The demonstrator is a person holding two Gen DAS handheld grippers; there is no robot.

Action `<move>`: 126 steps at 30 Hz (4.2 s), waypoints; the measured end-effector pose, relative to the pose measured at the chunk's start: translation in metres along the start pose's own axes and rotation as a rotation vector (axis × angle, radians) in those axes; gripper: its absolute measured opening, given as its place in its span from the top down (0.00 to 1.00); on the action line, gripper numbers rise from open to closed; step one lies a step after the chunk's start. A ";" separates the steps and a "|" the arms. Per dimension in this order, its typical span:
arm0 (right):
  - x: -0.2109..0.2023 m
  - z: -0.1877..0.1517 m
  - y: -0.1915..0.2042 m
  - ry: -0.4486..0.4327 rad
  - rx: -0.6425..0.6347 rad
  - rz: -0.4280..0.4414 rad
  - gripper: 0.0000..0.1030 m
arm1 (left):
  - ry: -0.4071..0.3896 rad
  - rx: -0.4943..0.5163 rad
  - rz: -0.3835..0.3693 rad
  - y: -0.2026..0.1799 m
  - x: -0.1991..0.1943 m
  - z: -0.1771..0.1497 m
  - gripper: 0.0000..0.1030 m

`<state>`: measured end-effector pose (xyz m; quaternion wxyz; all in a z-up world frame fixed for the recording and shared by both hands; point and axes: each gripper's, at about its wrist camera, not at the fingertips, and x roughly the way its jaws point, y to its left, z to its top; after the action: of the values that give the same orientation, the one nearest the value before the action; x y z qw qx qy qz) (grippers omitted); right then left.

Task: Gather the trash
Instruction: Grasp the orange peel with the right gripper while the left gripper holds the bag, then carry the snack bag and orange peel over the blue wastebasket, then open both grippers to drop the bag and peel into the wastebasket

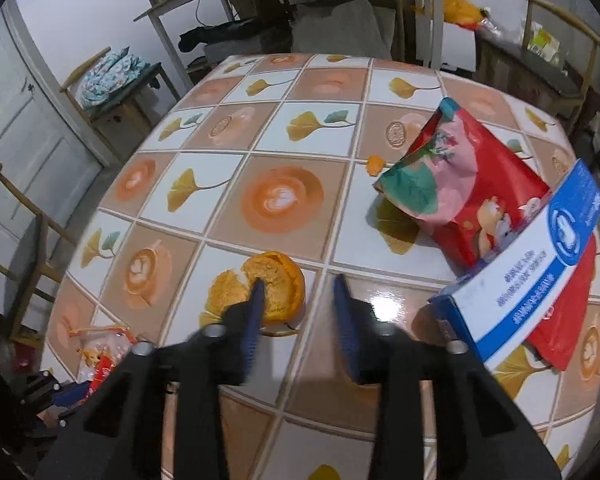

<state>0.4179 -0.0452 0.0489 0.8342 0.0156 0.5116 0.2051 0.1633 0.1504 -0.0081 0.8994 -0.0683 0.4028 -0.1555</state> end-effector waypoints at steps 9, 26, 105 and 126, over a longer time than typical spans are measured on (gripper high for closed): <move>0.022 -0.001 -0.005 0.058 0.051 0.038 0.88 | -0.004 0.002 0.003 -0.001 0.000 -0.001 0.86; -0.072 -0.035 -0.014 -0.162 0.087 0.034 0.92 | -0.062 0.001 -0.023 -0.010 -0.019 0.011 0.90; -0.179 -0.563 -0.405 -0.452 1.130 -0.292 0.64 | 0.184 0.700 -0.746 -0.588 0.133 -0.043 0.22; 0.041 -0.486 -0.466 0.426 1.101 -0.358 0.94 | -0.074 0.309 -0.367 -0.268 0.020 0.082 0.15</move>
<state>0.1677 -0.5464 -0.3275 0.6048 0.3166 0.6924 -0.2337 0.1769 -0.1094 0.0996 0.8699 -0.0075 0.3217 -0.3738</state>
